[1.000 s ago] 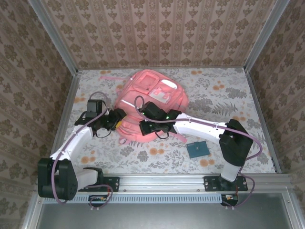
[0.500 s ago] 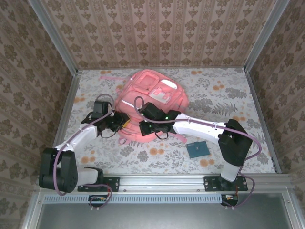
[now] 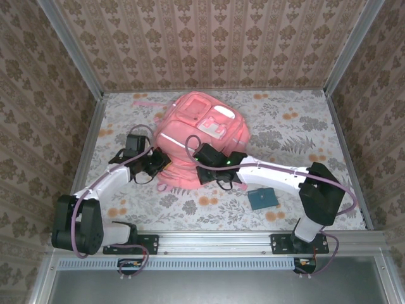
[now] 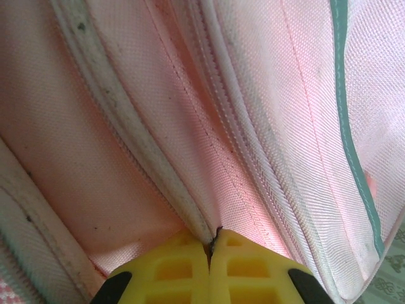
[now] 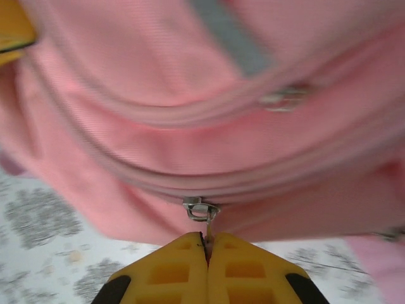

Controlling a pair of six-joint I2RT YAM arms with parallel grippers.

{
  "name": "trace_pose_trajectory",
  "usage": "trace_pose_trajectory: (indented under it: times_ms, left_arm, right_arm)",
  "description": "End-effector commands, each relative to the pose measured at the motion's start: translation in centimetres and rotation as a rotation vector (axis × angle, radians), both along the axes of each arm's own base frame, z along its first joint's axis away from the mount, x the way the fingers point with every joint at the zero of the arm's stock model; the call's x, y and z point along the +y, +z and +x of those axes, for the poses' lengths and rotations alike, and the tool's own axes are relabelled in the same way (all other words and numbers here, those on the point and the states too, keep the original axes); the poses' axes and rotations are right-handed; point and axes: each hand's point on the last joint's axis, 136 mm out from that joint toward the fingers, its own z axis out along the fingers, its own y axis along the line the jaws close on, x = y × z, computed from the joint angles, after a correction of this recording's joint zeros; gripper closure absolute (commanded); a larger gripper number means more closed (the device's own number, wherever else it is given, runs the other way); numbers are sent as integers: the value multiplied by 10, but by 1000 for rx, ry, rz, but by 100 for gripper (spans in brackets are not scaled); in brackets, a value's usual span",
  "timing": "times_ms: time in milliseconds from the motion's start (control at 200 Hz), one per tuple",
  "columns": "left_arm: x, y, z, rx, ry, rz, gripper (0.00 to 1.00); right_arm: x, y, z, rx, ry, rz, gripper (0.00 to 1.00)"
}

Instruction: Pack books, pencil case, and school supplies into a backpack

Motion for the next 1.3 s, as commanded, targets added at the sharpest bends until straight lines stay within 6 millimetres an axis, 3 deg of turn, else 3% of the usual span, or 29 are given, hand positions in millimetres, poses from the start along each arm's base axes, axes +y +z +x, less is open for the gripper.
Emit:
trace_pose_trajectory:
  times_ms: [0,230,435,615,750,850,955,1020,1180,1295]
  left_arm:
    - [18,-12,0,14,23,103,100]
    - [14,-5,2,-4,9,79,100]
    - [10,-2,2,-8,-1,60,100]
    - [-3,13,3,-41,-47,-23,100]
    - [-7,39,2,-101,-79,-46,65]
    - [-4,57,1,-150,-109,-5,45]
    - [2,67,1,-187,-130,65,36]
    - [4,71,4,-206,-145,105,34]
    - [0,80,20,-249,-186,154,33]
    - [-13,86,37,-283,-223,152,34]
  right_arm:
    - [-59,4,14,-66,-125,-175,100]
    - [-97,0,49,-37,-268,-181,100]
    - [-113,-1,76,-15,-343,-191,100]
    - [-123,0,83,9,-360,-184,100]
    - [-130,8,84,13,-308,-167,96]
    - [-134,14,83,39,-288,-139,74]
    - [-122,28,78,34,-245,-48,49]
    - [-108,41,74,31,-210,59,39]
    - [-71,68,66,25,-97,285,30]
    - [-51,60,62,78,-2,327,30]
